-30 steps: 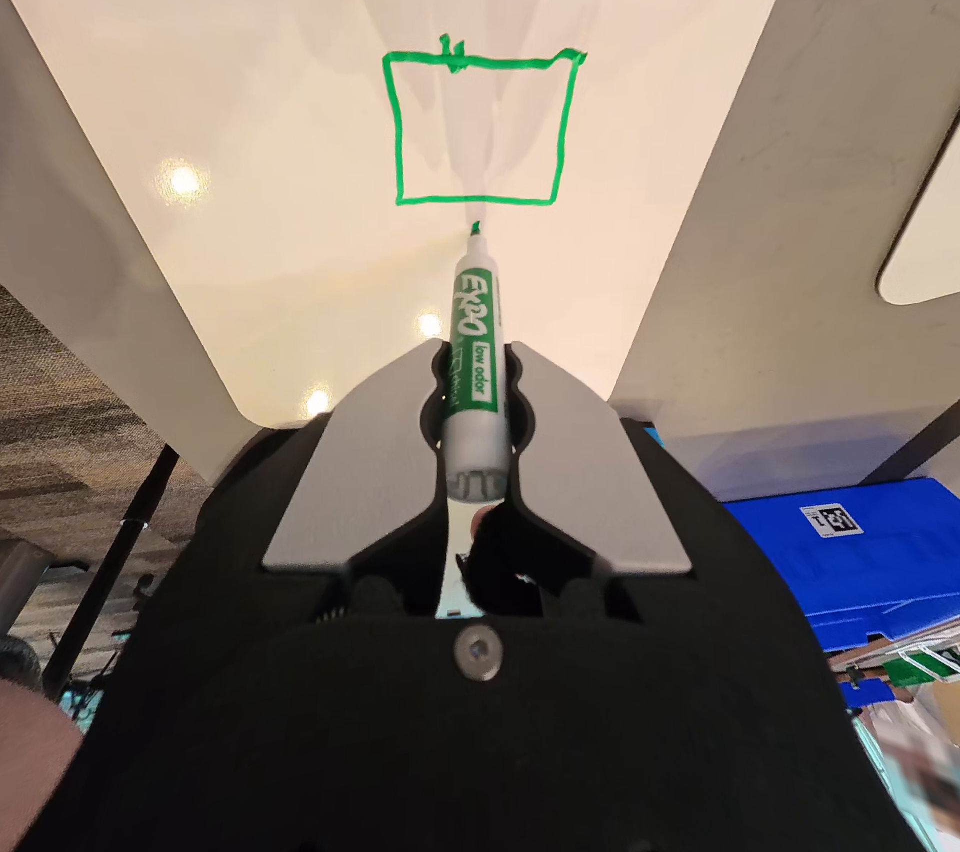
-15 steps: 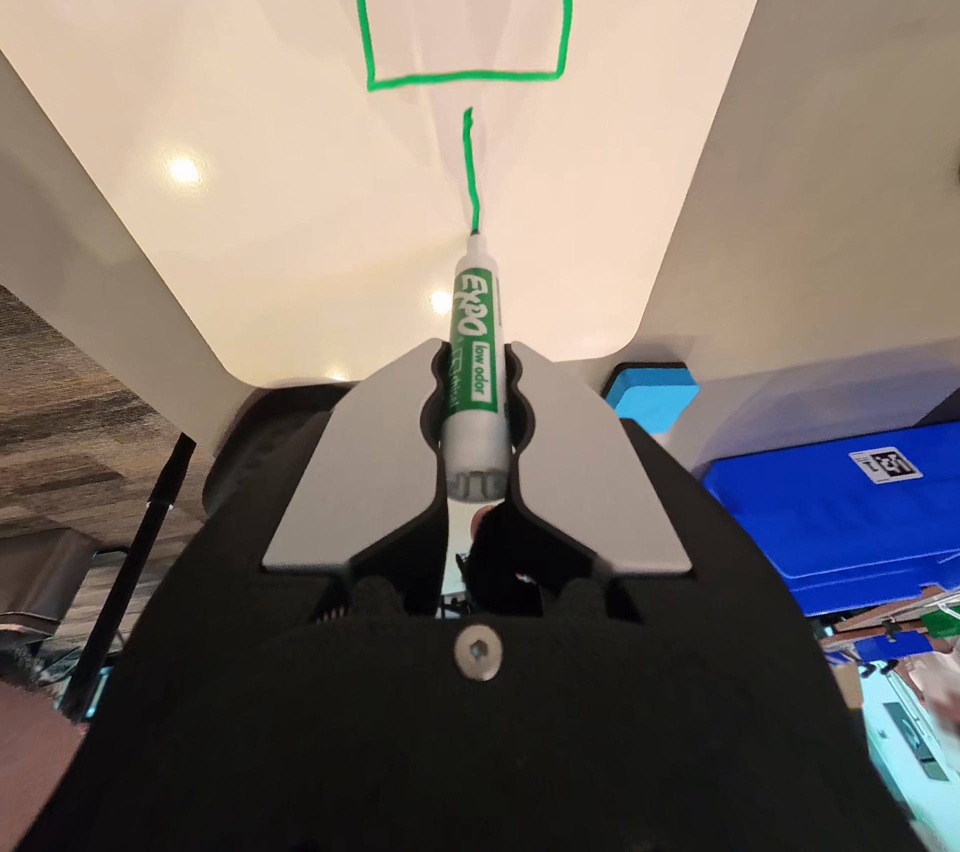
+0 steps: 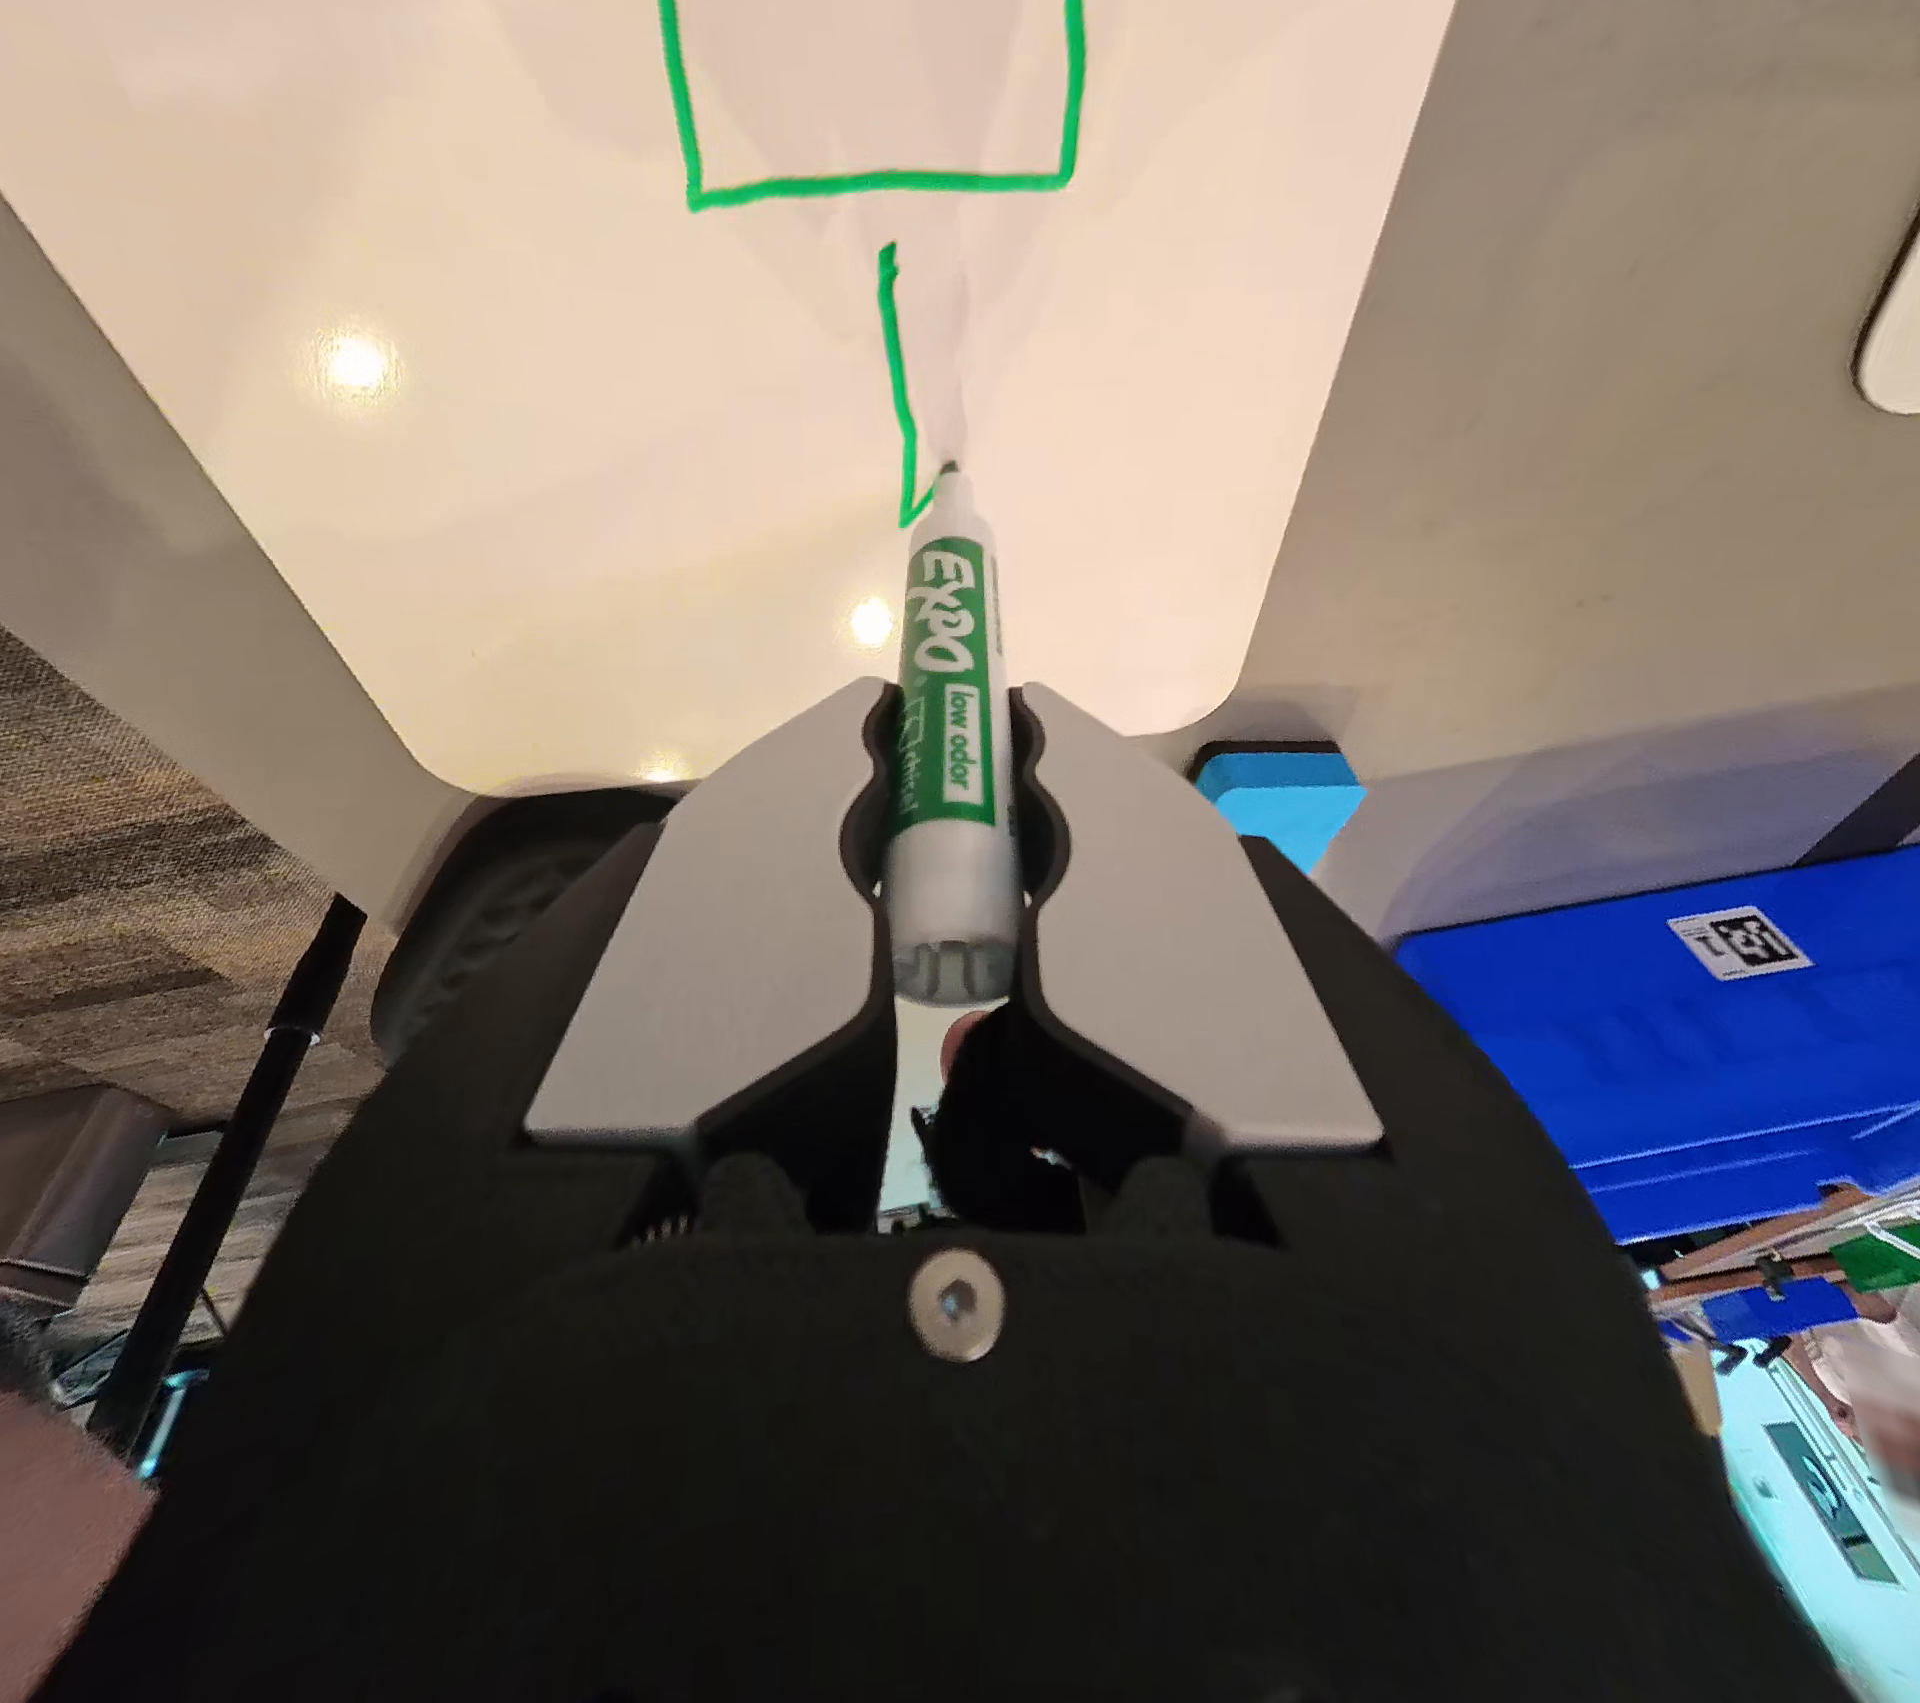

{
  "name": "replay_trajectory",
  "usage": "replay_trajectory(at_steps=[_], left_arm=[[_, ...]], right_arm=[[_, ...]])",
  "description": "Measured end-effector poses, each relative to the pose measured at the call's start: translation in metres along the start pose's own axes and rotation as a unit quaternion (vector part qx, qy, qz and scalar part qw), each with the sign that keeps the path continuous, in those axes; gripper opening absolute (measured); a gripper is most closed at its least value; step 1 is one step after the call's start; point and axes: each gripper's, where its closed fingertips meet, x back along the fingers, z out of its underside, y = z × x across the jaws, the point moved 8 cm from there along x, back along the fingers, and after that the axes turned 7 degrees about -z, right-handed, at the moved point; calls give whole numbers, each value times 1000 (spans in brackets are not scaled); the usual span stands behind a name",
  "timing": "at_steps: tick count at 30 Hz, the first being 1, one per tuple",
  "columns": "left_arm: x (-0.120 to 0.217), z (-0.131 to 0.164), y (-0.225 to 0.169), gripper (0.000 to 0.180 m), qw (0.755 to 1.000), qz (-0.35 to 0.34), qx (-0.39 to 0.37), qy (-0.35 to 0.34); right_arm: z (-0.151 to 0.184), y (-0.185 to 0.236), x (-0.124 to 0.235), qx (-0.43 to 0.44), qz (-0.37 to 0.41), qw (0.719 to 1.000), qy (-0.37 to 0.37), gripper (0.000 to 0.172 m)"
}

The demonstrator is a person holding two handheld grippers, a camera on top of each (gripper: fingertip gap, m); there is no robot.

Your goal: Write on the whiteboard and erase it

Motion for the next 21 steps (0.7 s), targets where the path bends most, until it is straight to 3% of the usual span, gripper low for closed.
replay_trajectory(at_steps=[6,21], left_arm=[[0,0,0,20,1000,0,0,-1],[0,0,0,20,1000,0,0,2]], right_arm=[[-7,-7,2,6,1,1000,-4,21],[15,10,-3,-19,-8,1000,-13,21]])
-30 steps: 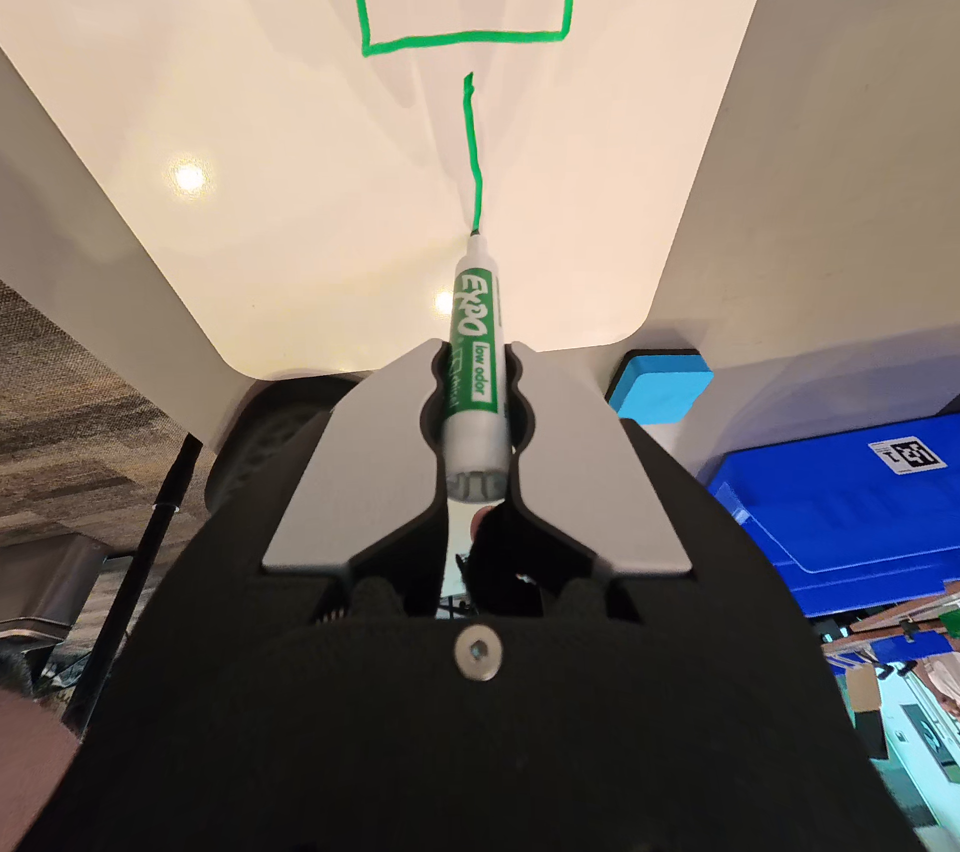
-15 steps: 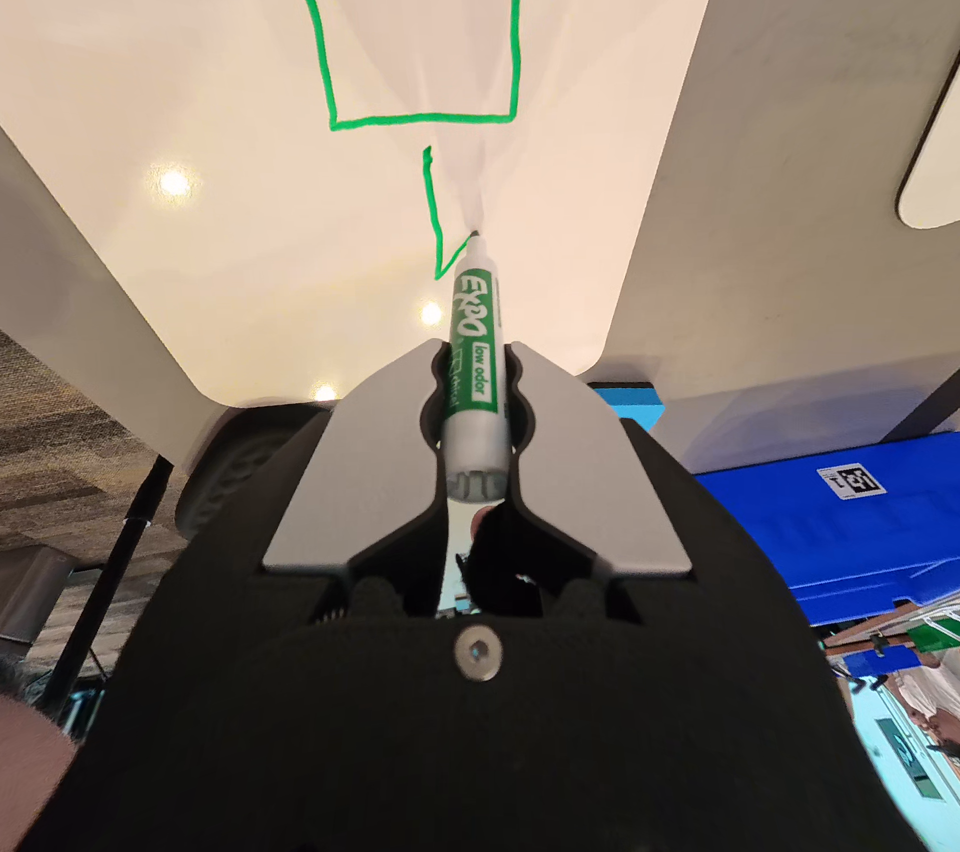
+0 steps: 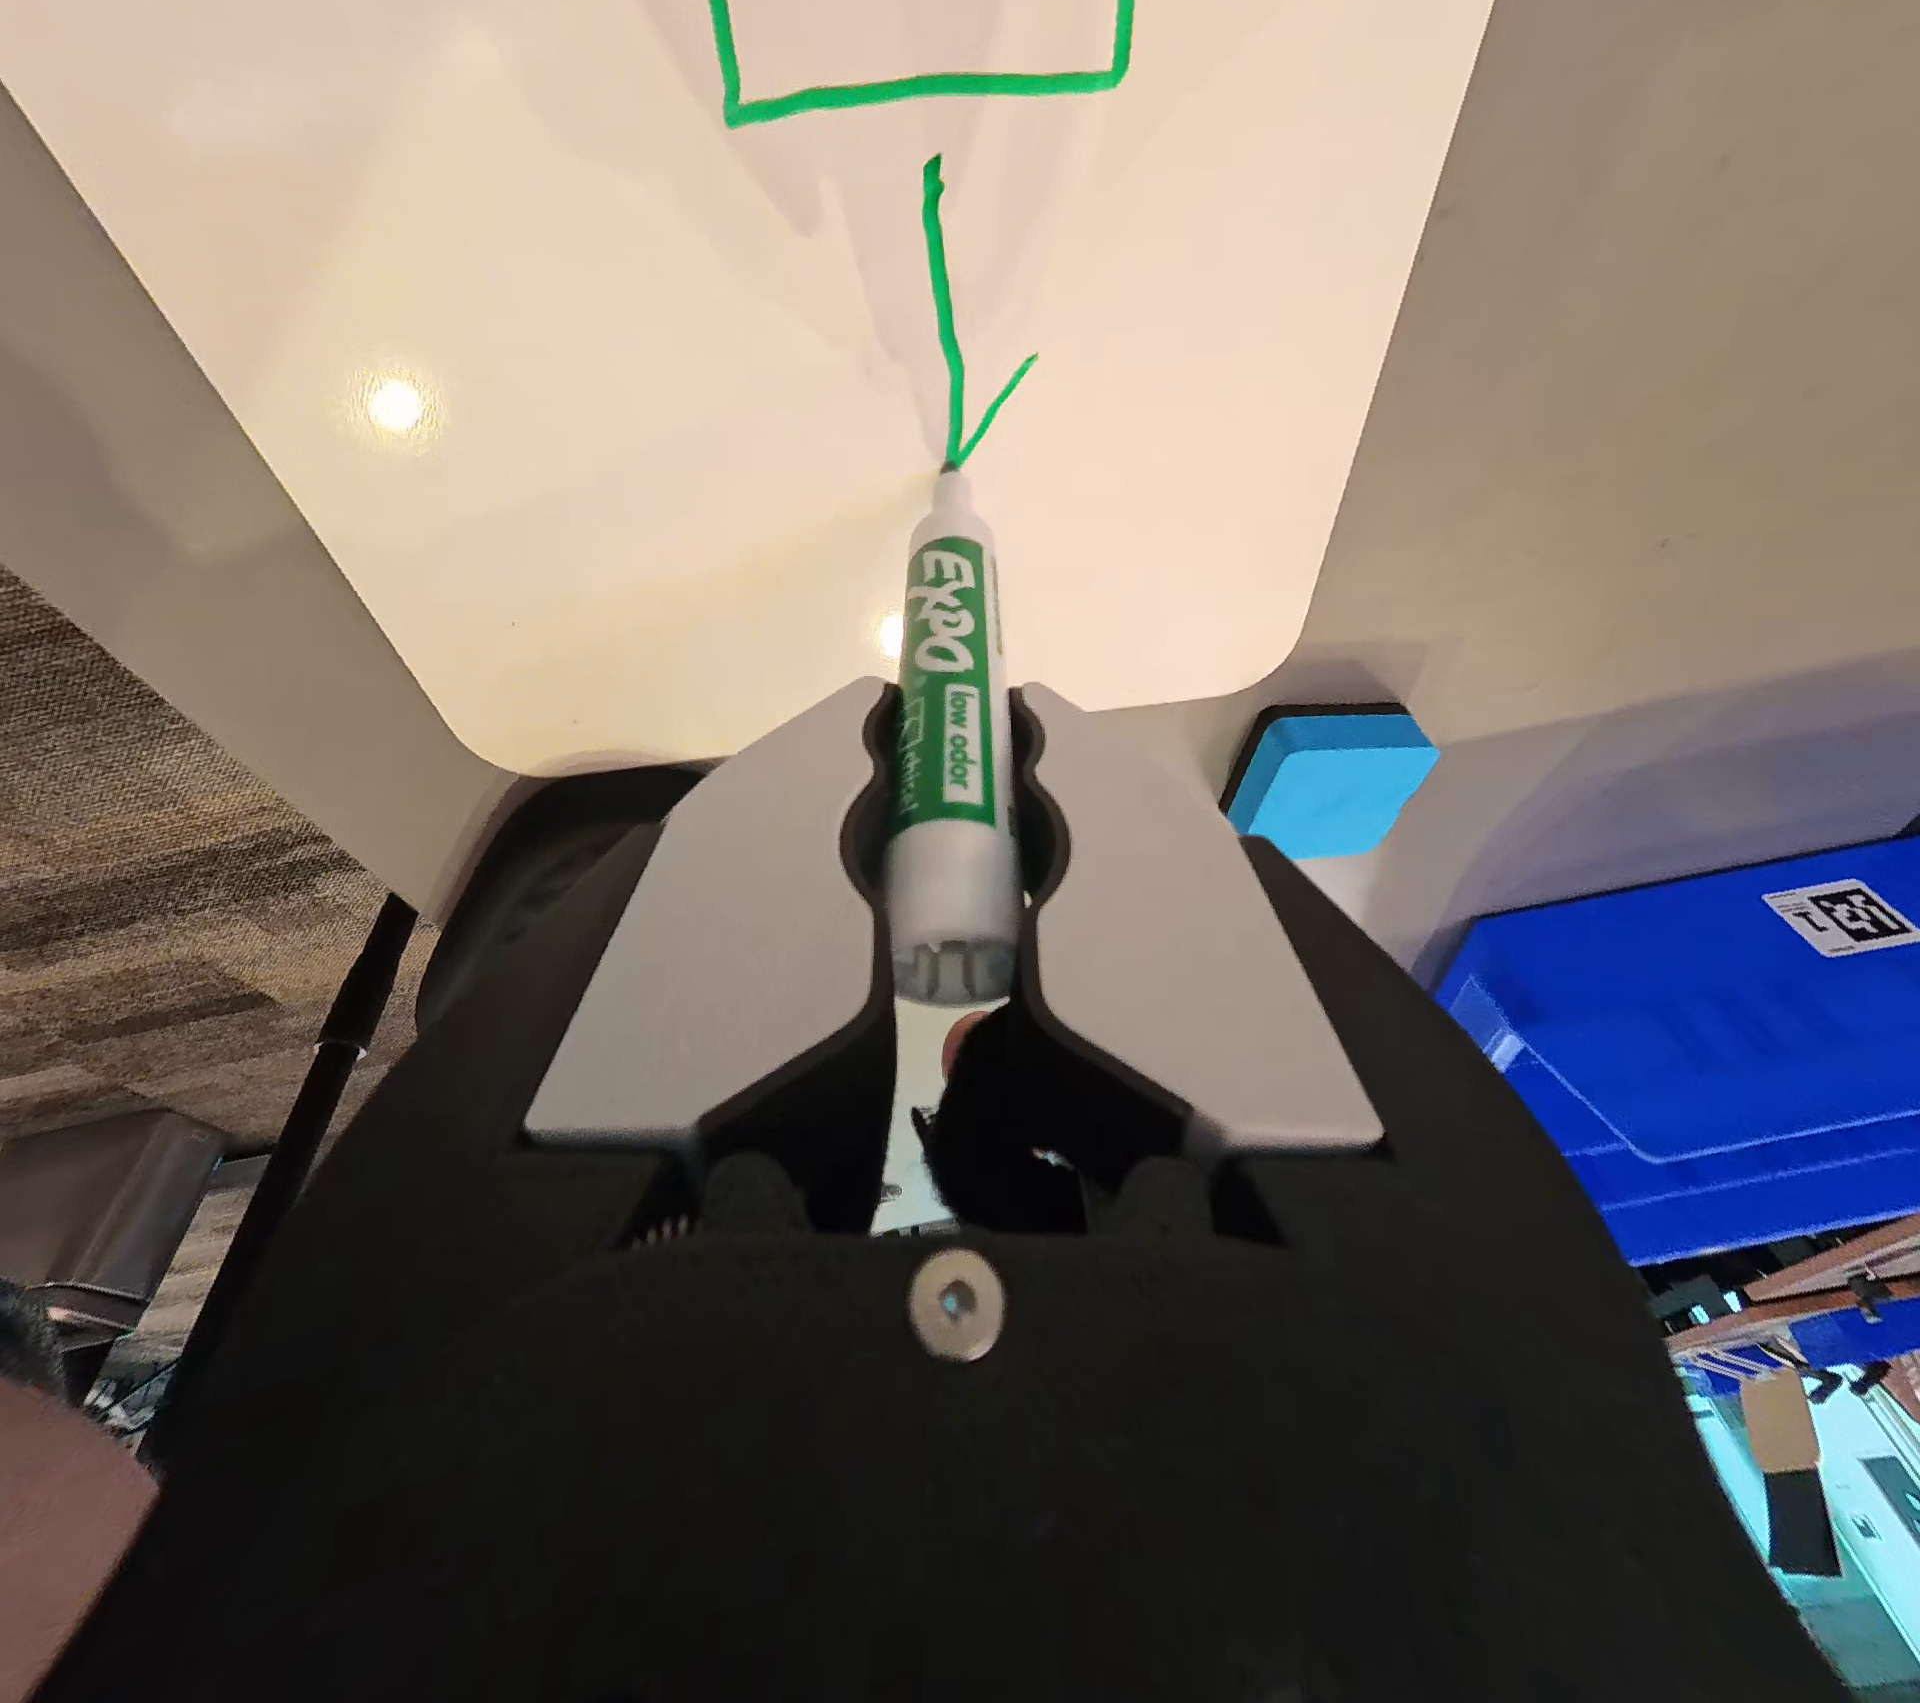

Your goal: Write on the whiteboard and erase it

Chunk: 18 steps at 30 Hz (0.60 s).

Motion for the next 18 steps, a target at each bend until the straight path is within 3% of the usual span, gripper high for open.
replay_trajectory(at_steps=[12,18], left_arm=[[0,0,0,20,1000,0,0,0],[0,0,0,20,1000,1,0,-1]], right_arm=[[-19,15,4,32,-9,999,-7,21],[-10,10,11,15,5,1000,-18,21]])
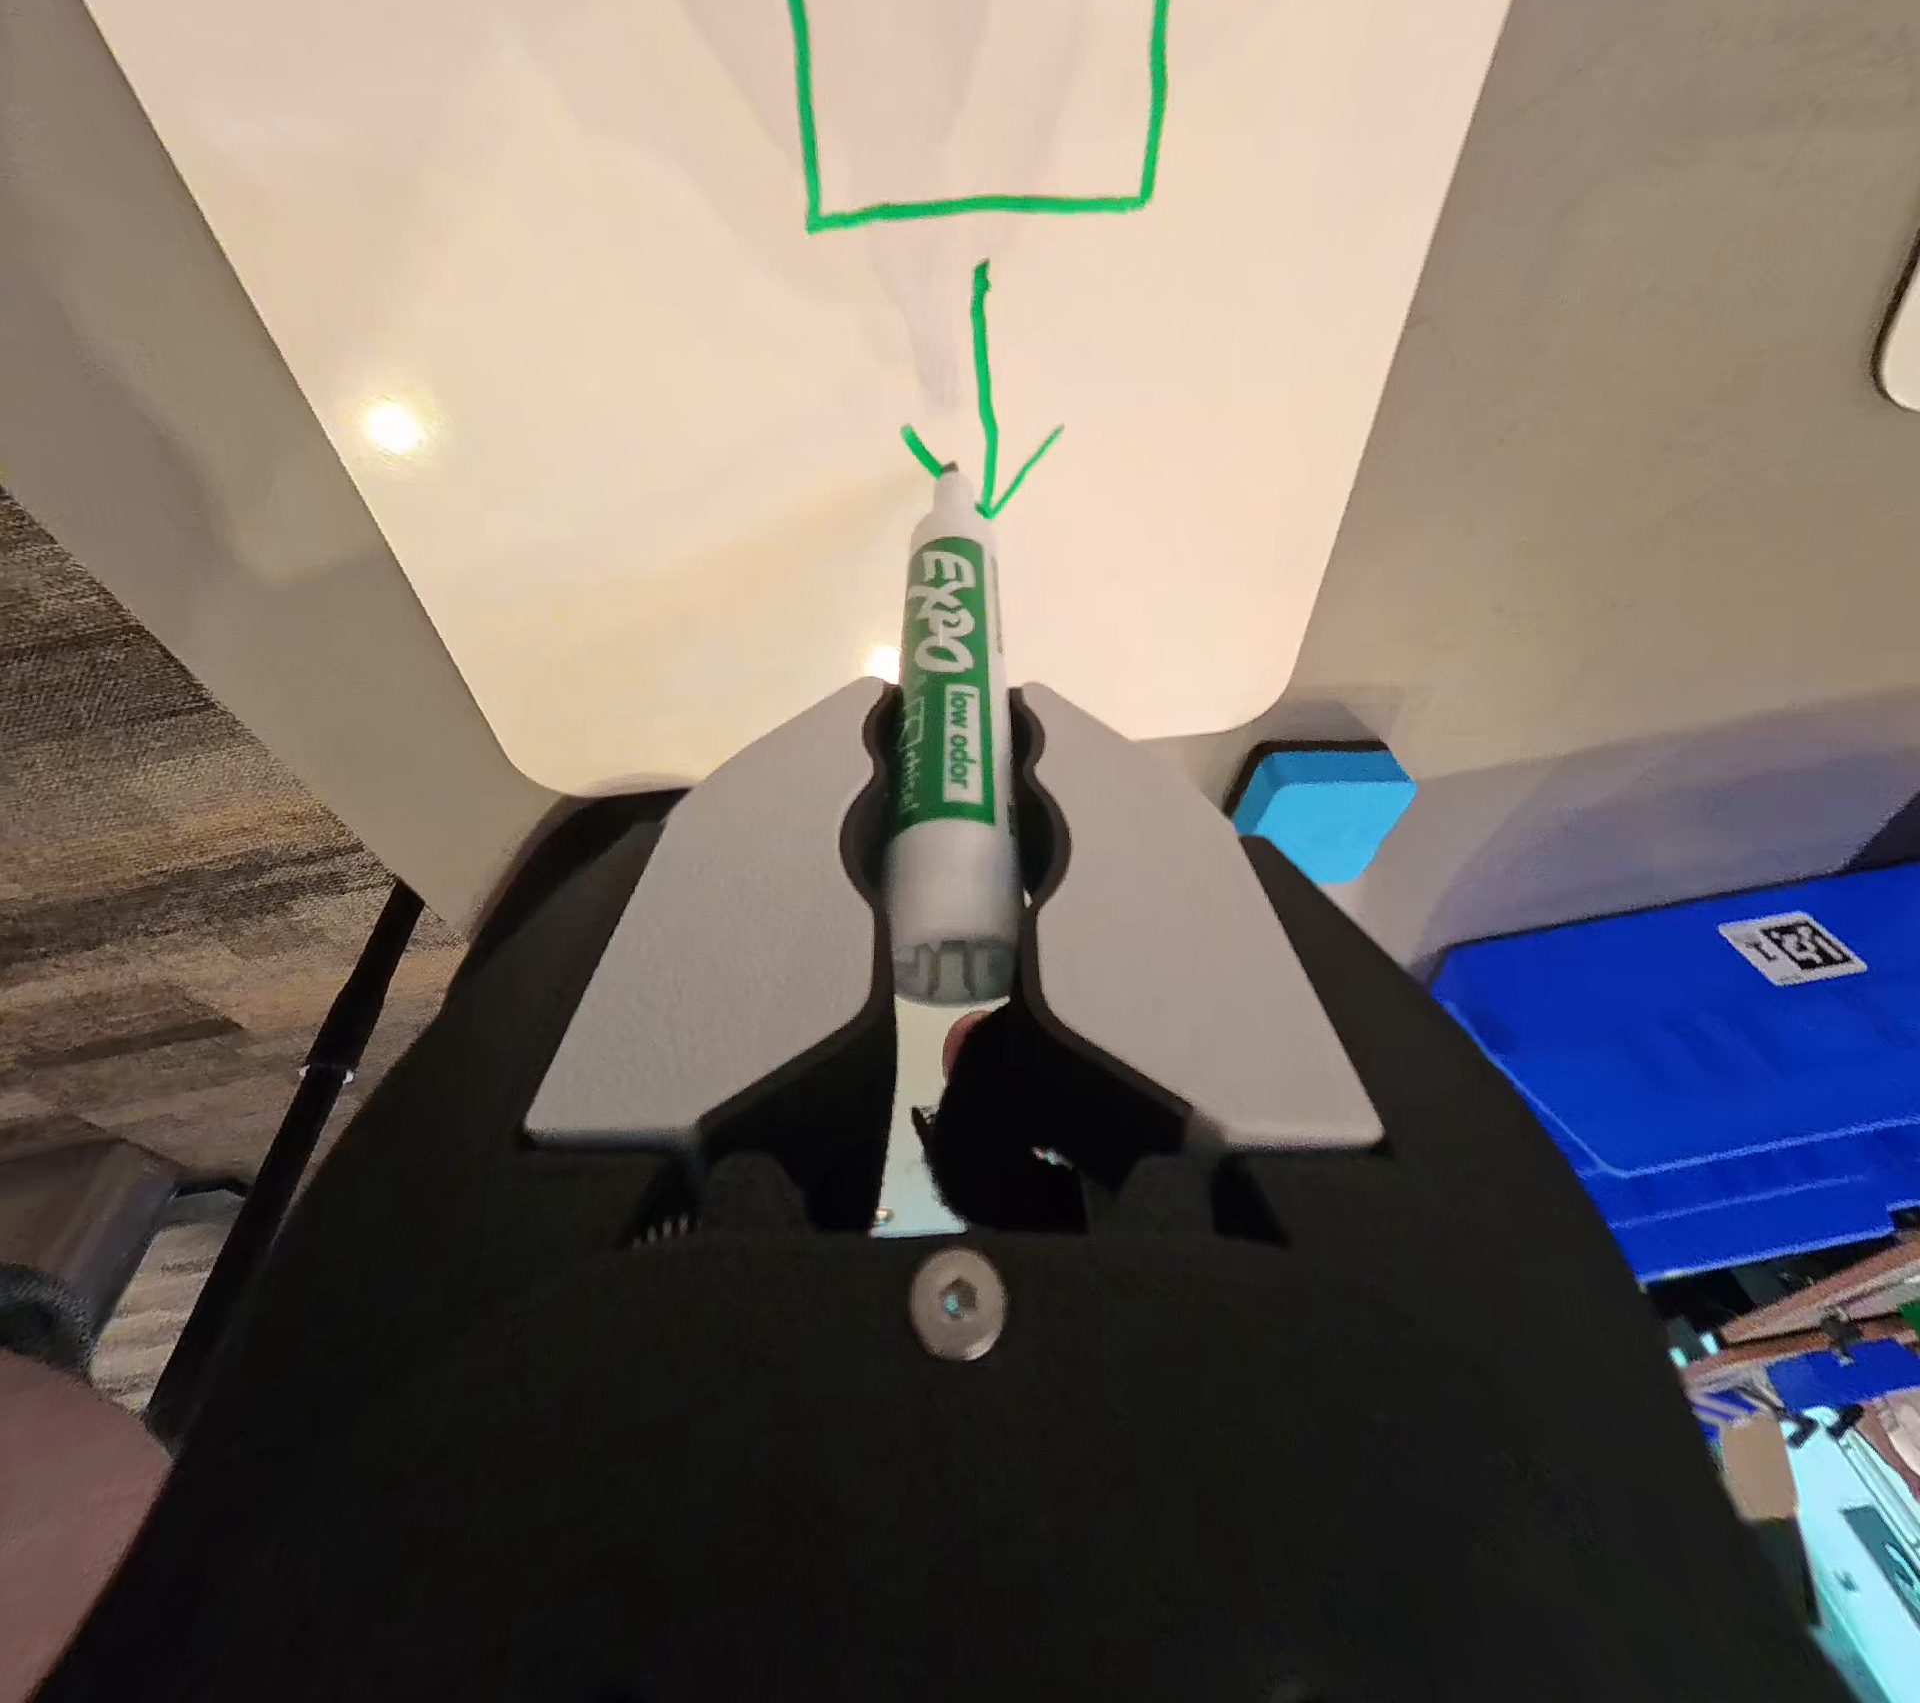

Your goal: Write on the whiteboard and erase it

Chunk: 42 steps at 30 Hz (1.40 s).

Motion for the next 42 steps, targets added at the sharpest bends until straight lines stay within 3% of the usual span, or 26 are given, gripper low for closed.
replay_trajectory(at_steps=[24,42], left_arm=[[0,-1,0,19,1000,-2,-1,2],[0,0,0,20,1000,-2,0,2]], right_arm=[[44,-29,0,-70,48,996,-5,21],[33,-37,-16,-56,29,998,0,21]])
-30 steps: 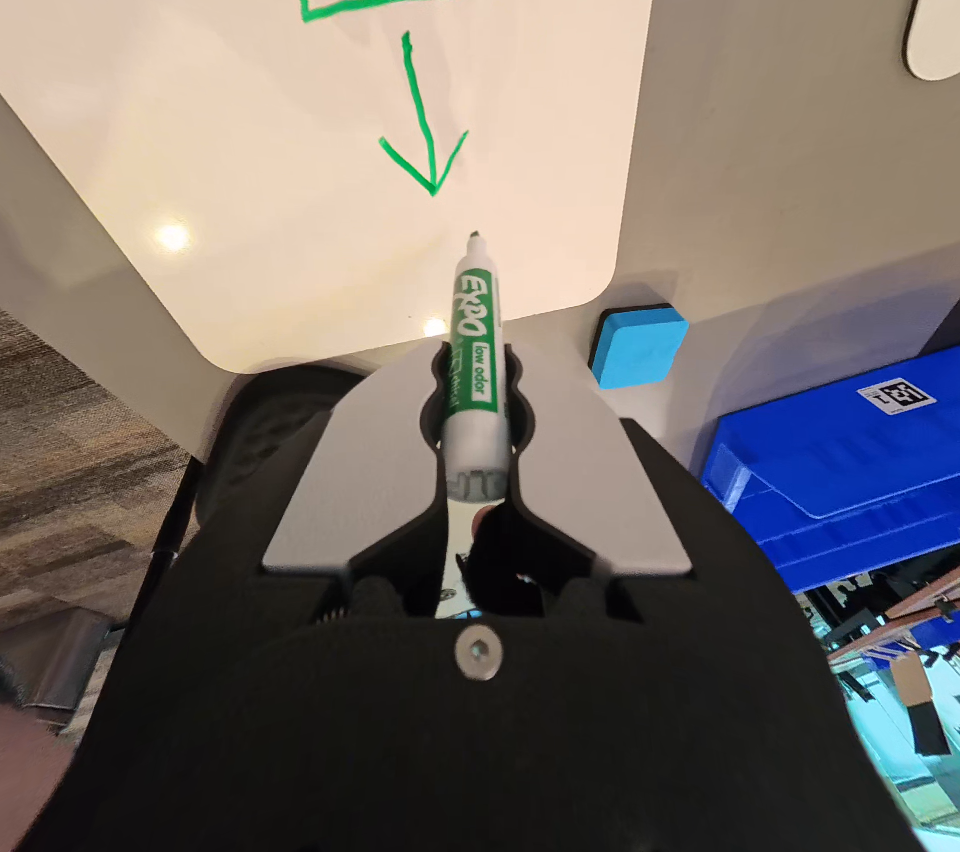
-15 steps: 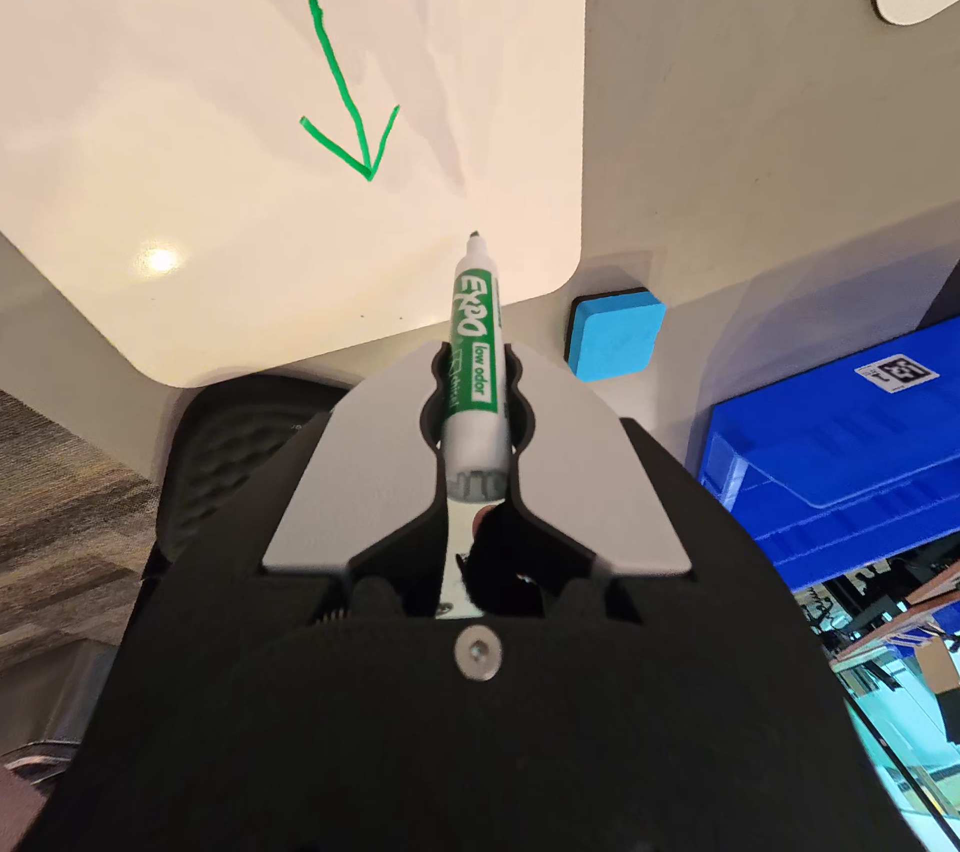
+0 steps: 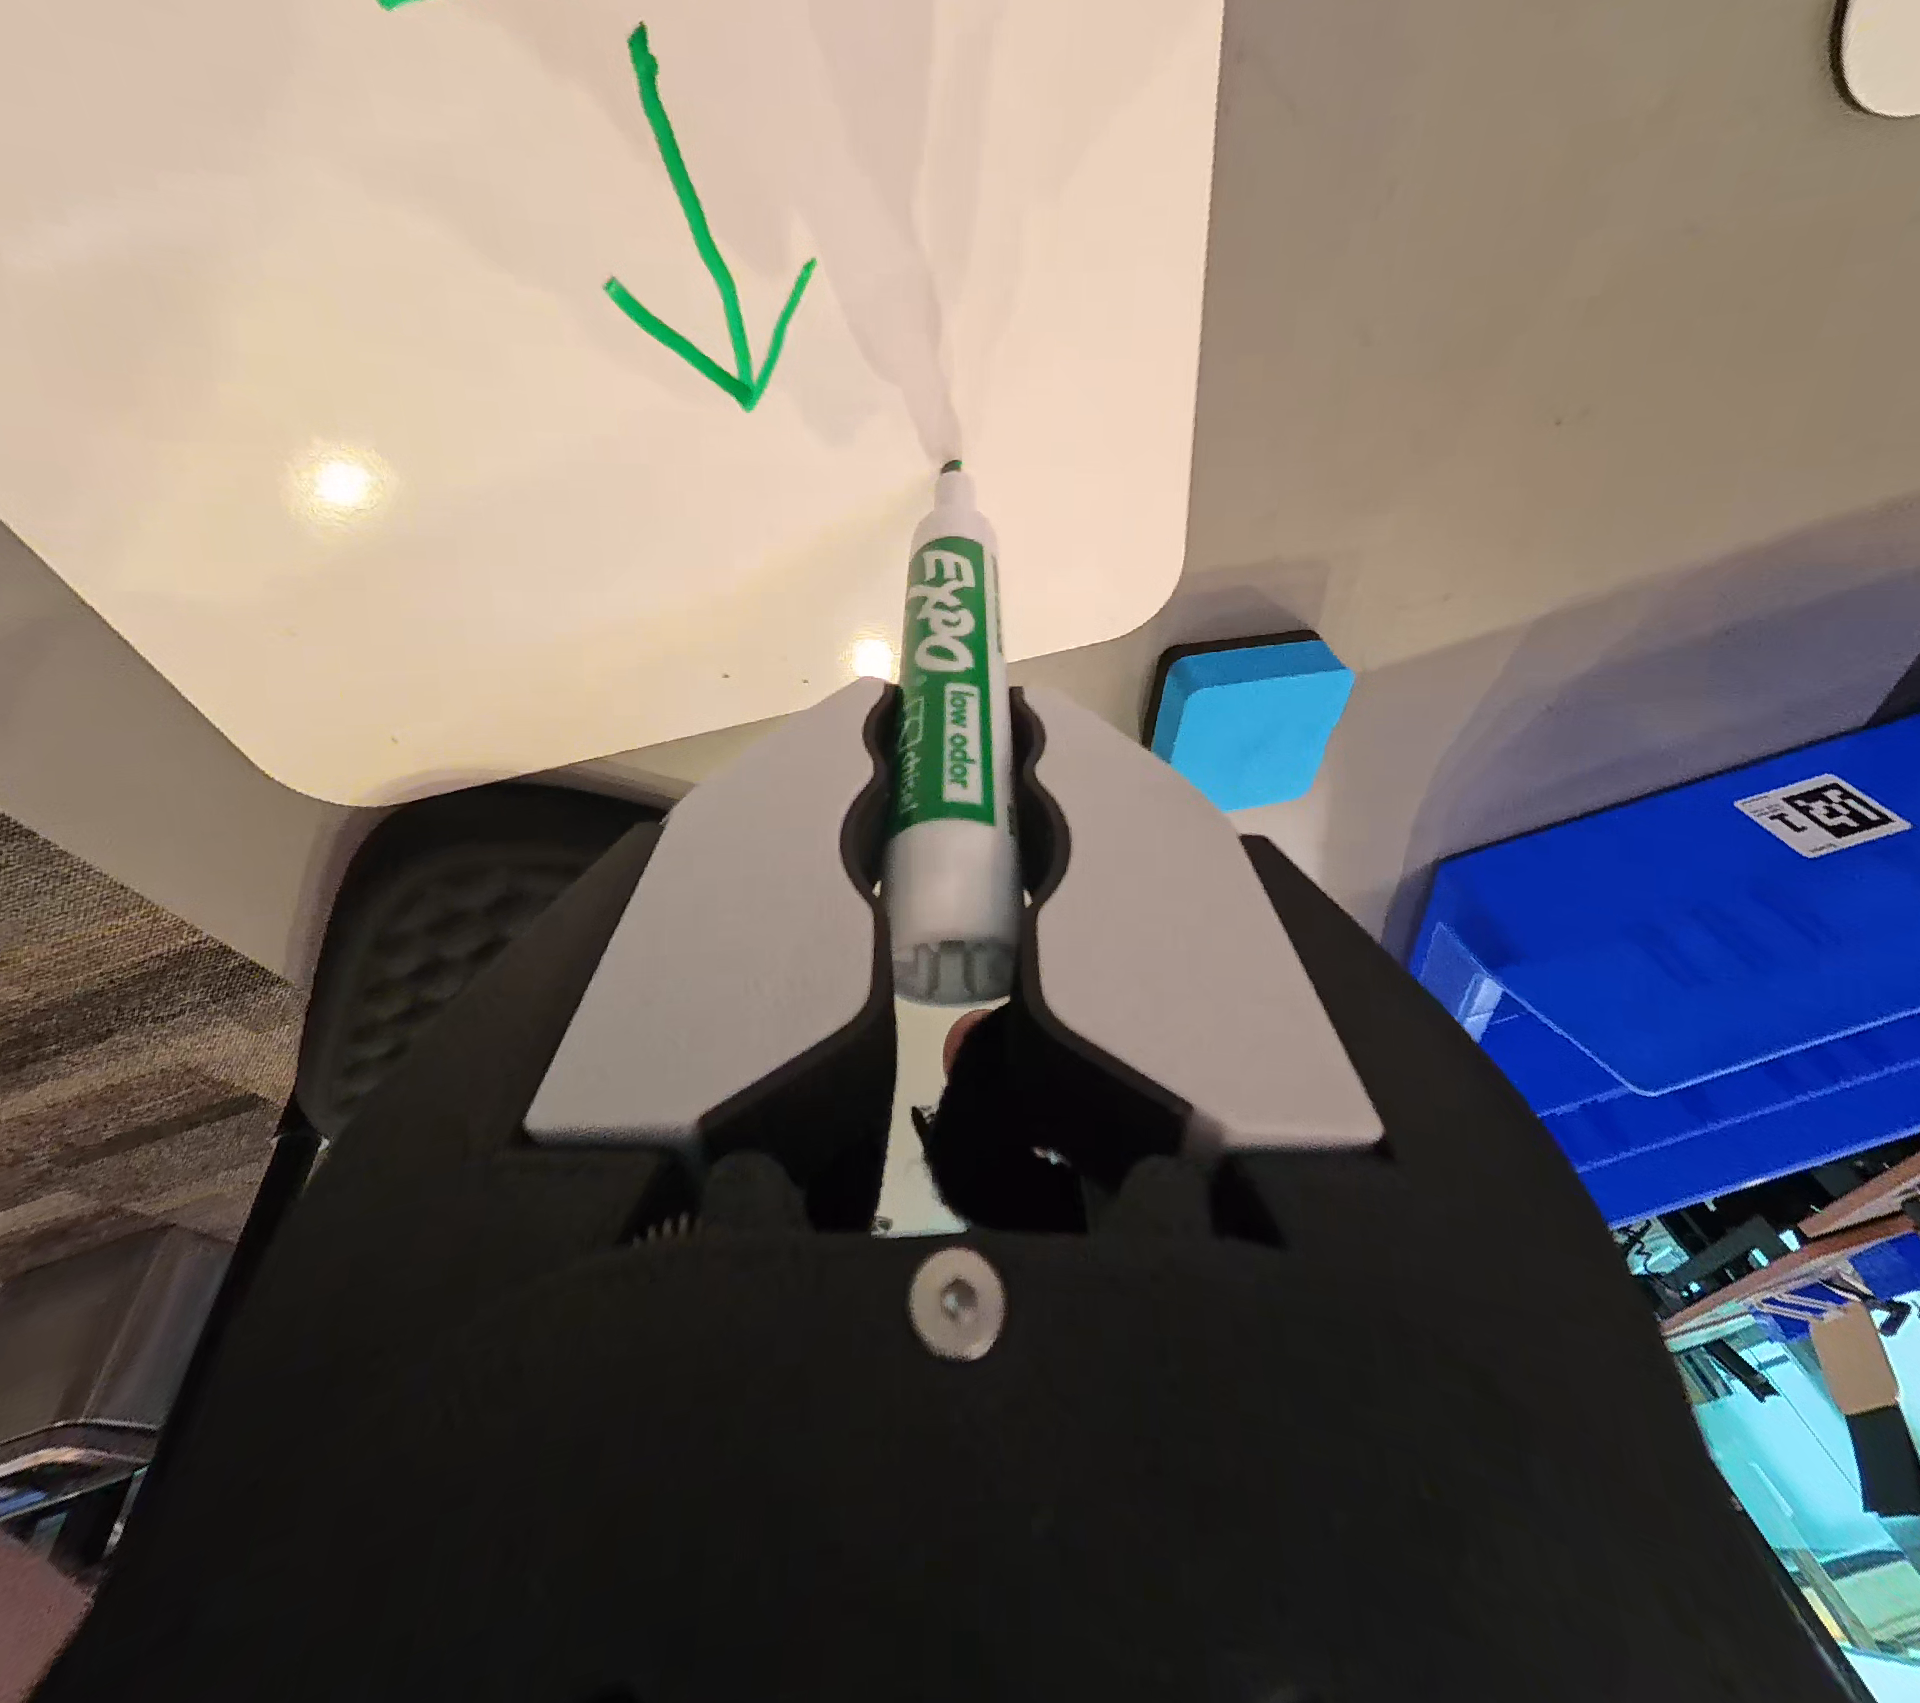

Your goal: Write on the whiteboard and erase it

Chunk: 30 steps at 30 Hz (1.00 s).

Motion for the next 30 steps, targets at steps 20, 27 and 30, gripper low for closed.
replay_trajectory(at_steps=[20,27,30], left_arm=[[0,-1,-1,19,1000,-2,-3,3],[0,-1,-1,19,1000,-2,-3,2],[0,-1,-1,19,1000,-2,-3,3]], right_arm=[[-8,50,7,30,-22,999,1,21],[1,48,5,20,-22,1000,8,21],[9,47,4,10,-24,1000,13,21]])
